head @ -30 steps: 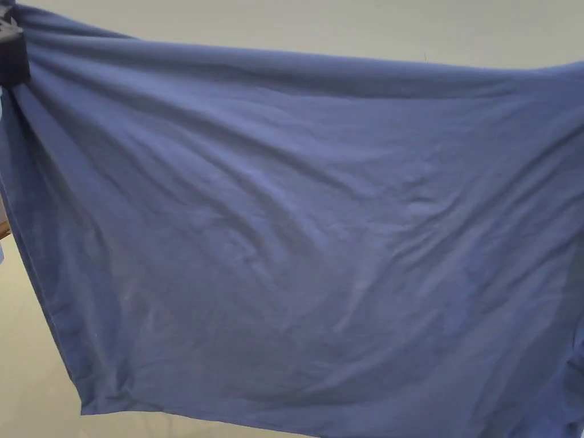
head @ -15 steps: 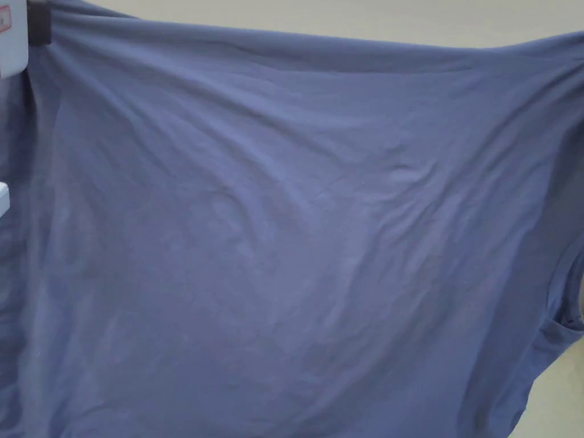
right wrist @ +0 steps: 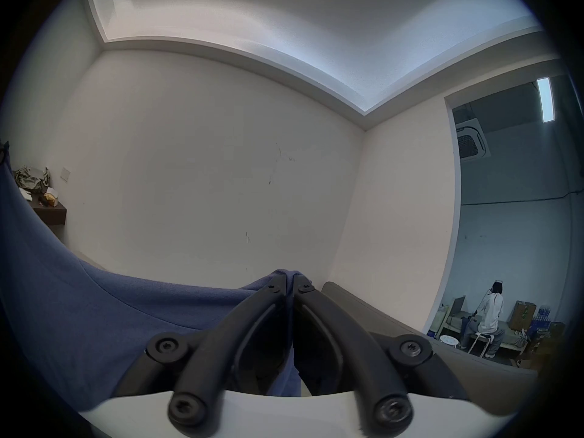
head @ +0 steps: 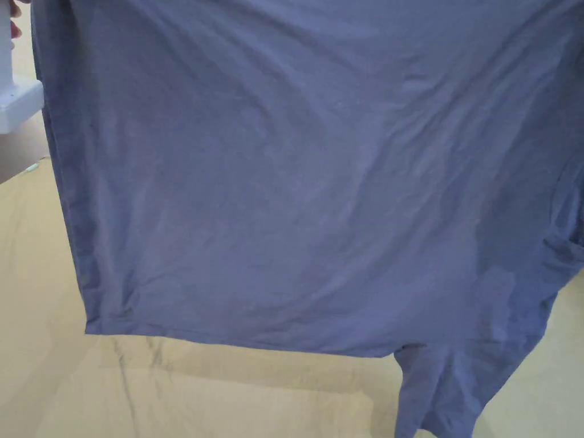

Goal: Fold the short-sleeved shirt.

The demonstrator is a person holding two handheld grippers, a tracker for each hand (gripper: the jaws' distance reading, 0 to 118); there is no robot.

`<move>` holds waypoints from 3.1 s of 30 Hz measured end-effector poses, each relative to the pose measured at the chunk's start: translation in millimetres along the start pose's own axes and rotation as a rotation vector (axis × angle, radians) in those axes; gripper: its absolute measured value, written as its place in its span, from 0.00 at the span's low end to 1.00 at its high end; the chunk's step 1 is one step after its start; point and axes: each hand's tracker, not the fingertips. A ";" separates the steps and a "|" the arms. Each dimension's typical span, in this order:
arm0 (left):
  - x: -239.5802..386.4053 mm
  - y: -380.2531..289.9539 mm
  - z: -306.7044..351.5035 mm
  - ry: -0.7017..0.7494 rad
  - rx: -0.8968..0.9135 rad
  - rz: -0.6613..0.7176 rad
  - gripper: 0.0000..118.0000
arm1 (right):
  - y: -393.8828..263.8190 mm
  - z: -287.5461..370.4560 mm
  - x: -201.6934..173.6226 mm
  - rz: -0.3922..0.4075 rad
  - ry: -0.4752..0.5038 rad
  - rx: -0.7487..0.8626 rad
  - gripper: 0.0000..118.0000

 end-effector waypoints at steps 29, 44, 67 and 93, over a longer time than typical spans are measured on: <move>67.7 -236.3 -78.6 -0.103 -0.430 0.104 0.00 | -259.0 -28.6 -85.3 -0.021 0.194 -0.485 0.05; 46.2 -480.1 188.1 -0.238 -0.888 -0.221 0.00 | -457.4 243.2 -51.5 -0.106 0.403 -1.040 0.05; 9.7 -511.2 271.1 -0.335 -1.055 -0.348 0.00 | -484.0 345.8 -14.3 -0.028 0.452 -1.342 0.05; 50.5 -242.7 300.6 -0.146 -0.114 0.070 0.65 | -212.0 350.8 -53.5 -0.146 0.271 -0.290 0.68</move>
